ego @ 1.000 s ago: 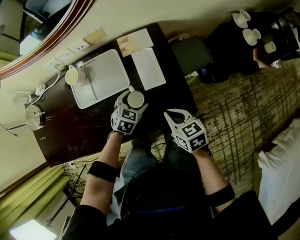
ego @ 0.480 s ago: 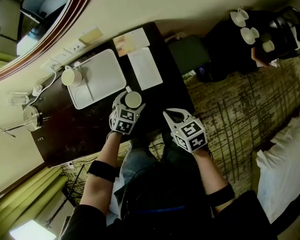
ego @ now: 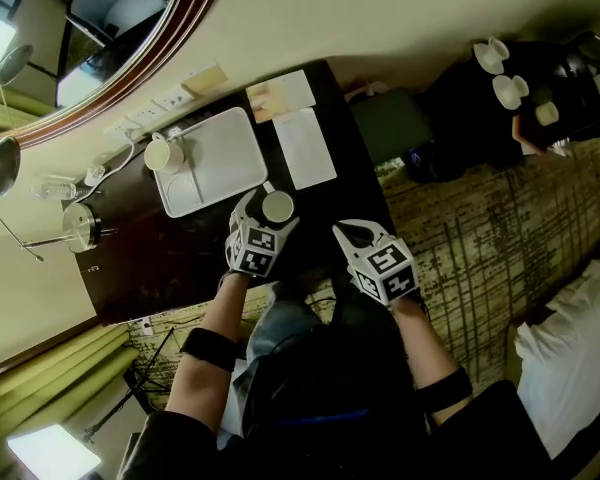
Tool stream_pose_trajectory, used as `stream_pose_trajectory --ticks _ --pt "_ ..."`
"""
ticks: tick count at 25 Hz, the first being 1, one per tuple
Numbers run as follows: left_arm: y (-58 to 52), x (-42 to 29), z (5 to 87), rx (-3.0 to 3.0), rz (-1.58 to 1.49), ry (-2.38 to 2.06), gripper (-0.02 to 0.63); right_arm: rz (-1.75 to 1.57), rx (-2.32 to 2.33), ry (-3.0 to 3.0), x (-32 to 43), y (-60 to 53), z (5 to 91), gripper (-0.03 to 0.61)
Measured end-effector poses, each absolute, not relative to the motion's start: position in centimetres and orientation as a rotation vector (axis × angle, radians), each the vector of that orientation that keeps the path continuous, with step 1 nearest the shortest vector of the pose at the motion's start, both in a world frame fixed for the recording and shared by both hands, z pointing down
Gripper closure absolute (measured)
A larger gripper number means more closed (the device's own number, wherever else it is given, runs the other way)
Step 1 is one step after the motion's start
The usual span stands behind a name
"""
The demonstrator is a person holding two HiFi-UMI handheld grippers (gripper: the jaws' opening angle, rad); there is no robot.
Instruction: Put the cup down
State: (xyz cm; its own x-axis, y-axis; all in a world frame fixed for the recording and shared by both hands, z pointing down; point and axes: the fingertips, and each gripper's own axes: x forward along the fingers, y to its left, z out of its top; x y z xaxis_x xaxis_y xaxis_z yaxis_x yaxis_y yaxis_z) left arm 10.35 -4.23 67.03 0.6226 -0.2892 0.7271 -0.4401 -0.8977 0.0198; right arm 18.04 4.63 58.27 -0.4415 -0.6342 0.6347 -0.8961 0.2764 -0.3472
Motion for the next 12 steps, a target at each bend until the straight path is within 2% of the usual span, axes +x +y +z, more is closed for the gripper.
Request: stream_pose_trajectory --ticks 8,12 --pt "-4.9 8.7 58.8 2.599 0.992 -0.820 0.143 0.868 1.298 -2.284 18.2 2.0 56.5 0.577" --pt "-4.1 7.9 54.7 2.571 0.843 -0.894 0.259 0.824 1.239 -2.338 17.3 0.4 55.4 0.577"
